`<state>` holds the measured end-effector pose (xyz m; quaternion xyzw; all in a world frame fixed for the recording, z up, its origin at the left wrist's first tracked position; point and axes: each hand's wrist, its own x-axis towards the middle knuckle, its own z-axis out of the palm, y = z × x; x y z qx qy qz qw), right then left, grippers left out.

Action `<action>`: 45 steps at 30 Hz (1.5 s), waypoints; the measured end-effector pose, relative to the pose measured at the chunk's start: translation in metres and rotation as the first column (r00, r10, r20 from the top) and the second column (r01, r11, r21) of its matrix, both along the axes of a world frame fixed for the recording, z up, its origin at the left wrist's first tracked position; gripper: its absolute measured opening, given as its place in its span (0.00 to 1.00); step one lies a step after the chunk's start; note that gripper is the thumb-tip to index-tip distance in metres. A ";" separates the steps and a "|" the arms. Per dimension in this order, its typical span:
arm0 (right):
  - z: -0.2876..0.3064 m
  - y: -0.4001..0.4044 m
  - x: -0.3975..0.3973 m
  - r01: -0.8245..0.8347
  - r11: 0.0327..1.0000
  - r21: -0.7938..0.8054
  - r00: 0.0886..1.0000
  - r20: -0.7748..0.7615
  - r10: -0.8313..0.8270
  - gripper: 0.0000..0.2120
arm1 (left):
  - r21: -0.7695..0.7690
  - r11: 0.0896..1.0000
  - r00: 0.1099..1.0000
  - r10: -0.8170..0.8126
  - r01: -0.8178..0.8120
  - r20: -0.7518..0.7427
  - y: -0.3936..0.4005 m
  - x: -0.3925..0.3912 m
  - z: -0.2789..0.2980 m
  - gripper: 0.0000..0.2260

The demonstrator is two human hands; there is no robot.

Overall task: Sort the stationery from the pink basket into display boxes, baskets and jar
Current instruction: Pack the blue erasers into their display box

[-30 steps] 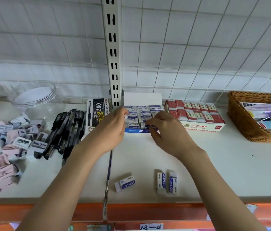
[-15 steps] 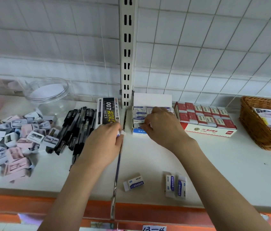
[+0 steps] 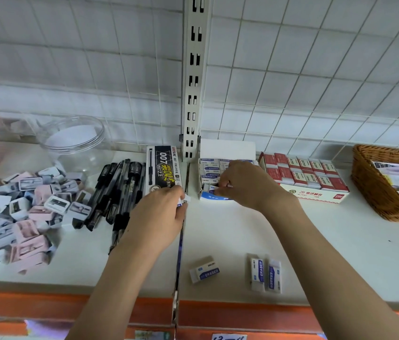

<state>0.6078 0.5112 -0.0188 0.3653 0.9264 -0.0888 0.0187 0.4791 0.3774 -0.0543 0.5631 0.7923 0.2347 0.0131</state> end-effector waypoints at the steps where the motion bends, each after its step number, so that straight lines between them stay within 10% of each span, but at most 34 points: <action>1: -0.001 0.001 -0.001 0.016 1.000 -0.001 1.000 -0.011 -0.016 0.13 | -0.001 1.000 1.000 -0.001 0.001 0.004 0.000 0.000 0.000 0.09; 22: 0.018 -0.005 0.014 -0.105 0.990 -0.094 0.850 -0.525 0.041 0.04 | 0.197 0.970 0.989 -0.149 0.142 0.019 0.036 0.004 0.026 0.10; 31: 0.004 -0.005 0.014 -0.119 0.986 0.113 0.990 -0.060 0.126 0.13 | 0.122 0.993 0.999 0.004 -0.009 0.040 0.028 -0.011 0.011 0.06; 45: -0.004 -0.008 0.013 -0.058 0.991 0.124 0.981 -0.178 0.080 0.14 | 0.137 0.989 0.997 0.045 -0.054 0.068 0.030 -0.005 0.012 0.08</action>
